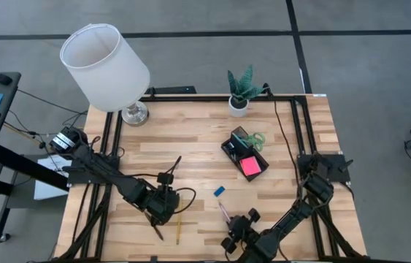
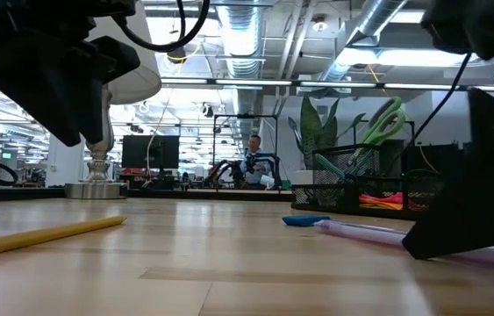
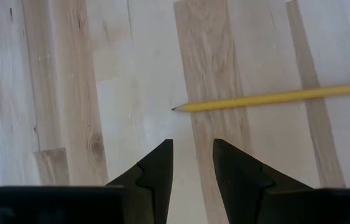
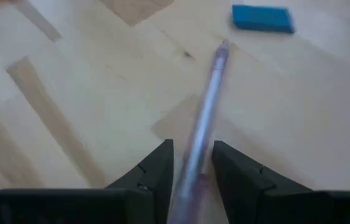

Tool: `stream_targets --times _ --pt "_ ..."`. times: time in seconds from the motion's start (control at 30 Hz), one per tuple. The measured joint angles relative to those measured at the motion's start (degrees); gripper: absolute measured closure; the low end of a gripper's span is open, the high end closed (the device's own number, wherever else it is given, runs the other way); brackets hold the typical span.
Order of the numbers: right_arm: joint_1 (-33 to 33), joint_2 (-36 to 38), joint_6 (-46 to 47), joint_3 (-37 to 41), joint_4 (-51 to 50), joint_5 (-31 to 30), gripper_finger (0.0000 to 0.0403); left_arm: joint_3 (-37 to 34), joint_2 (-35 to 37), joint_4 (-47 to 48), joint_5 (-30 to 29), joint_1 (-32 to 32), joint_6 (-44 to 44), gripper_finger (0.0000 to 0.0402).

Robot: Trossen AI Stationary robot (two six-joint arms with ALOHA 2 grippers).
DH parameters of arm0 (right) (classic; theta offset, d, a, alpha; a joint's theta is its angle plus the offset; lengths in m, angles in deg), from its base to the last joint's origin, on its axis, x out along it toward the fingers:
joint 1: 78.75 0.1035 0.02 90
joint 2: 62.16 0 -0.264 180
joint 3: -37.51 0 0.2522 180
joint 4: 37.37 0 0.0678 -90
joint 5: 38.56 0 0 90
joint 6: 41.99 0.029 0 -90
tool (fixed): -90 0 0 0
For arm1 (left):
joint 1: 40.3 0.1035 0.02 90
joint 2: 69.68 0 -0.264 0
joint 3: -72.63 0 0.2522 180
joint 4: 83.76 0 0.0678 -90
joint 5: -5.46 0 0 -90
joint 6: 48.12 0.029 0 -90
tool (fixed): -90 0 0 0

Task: Pick and place office supplies into organizer
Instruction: Put the purple pen into the desk organizer

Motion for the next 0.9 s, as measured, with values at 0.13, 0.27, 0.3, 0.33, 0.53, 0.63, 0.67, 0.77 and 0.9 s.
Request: stream_targets --times 0.13,0.27,0.3,0.33,0.53,0.63,0.67,0.77,0.9 --pt "1.11 -0.09 1.87 0.63 -6.30 -0.28 0.0294 0.02 0.00 0.02 -1.00 0.00 0.28 0.0295" --pt "2.18 0.15 5.79 2.80 -4.32 2.32 0.0294 0.00 0.00 0.04 -1.05 0.00 -0.90 0.0295" --pt "2.62 0.15 5.46 3.06 -3.92 2.94 0.0294 0.01 0.00 0.02 -1.05 0.00 -1.27 0.0295" --pt "3.16 0.17 4.76 3.38 -3.37 3.27 0.0294 0.02 0.00 0.05 -1.05 0.00 -1.53 0.0295" --pt "7.56 -0.02 8.04 6.68 -1.45 -1.04 0.0294 0.01 0.00 0.05 -1.05 0.00 -1.85 0.0295" --pt "9.84 -0.02 10.54 8.74 0.56 -2.98 0.0294 0.02 0.00 0.03 -1.03 0.00 -2.12 0.0295" --pt "10.55 -0.02 11.21 9.37 1.29 -3.76 0.0294 0.02 0.00 -0.03 -1.03 0.00 -2.19 0.0295" --pt "12.78 -0.20 14.01 11.12 3.23 -7.84 0.0294 0.00 0.00 -0.72 -1.14 0.00 -2.28 0.0295" --pt "14.13 0.03 12.68 14.02 7.90 -10.71 0.0294 0.02 0.00 -2.68 -2.37 0.00 -2.52 0.0295"
